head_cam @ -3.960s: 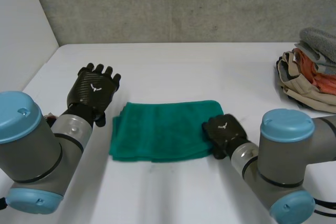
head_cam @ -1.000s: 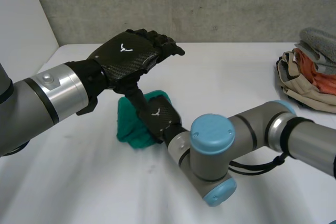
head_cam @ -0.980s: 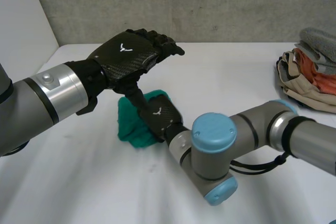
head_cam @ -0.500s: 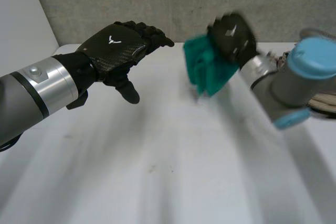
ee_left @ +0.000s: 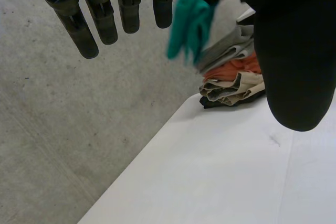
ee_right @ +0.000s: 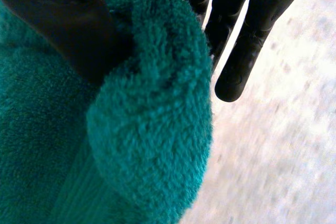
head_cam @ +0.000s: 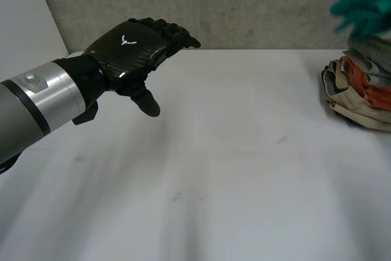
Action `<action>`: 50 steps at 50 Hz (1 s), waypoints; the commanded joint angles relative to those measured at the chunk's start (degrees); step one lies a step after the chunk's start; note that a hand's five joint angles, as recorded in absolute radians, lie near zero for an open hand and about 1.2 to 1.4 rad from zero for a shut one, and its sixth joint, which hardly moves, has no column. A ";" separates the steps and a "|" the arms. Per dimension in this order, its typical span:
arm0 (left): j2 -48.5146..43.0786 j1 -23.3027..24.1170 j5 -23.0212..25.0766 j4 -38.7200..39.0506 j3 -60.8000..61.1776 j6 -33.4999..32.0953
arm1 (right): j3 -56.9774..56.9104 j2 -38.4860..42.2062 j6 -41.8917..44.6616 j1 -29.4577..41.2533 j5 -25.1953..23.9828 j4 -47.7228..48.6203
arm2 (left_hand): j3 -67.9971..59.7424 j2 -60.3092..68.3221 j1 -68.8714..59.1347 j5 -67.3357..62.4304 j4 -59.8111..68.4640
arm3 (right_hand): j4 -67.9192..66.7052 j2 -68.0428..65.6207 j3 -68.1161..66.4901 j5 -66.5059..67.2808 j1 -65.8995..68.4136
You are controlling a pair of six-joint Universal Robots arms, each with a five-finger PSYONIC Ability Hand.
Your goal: Fold the laundry.
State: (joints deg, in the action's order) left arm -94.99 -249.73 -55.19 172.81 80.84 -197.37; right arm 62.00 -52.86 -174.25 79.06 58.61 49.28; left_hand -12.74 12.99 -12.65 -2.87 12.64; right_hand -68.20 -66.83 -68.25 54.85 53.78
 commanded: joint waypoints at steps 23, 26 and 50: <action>-0.64 0.47 -0.18 0.16 0.72 0.15 | 16.23 4.70 -0.04 -15.61 -16.07 6.01 | -2.52 2.27 -2.61 -2.39 2.62 | -11.80 -13.17 -11.75 15.15 26.22; -0.73 0.56 -0.36 0.16 0.72 0.15 | 16.14 3.91 -0.13 -15.61 -14.84 3.82 | -2.52 2.27 -2.61 -2.39 2.62 | -8.86 -10.23 -8.81 12.22 23.29; 0.06 0.74 -0.53 0.07 0.89 0.15 | 16.60 -14.90 16.99 -31.42 2.54 -39.68 | -2.35 2.10 -2.44 -2.22 2.45 | 58.20 56.83 58.25 -54.85 -43.78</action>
State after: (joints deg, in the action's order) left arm -95.04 -249.00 -55.64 172.89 81.74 -197.23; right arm 84.77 -68.00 -168.97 54.89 53.38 17.97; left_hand -12.74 12.99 -12.65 -2.88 12.64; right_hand -13.37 -12.89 -12.24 3.59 11.25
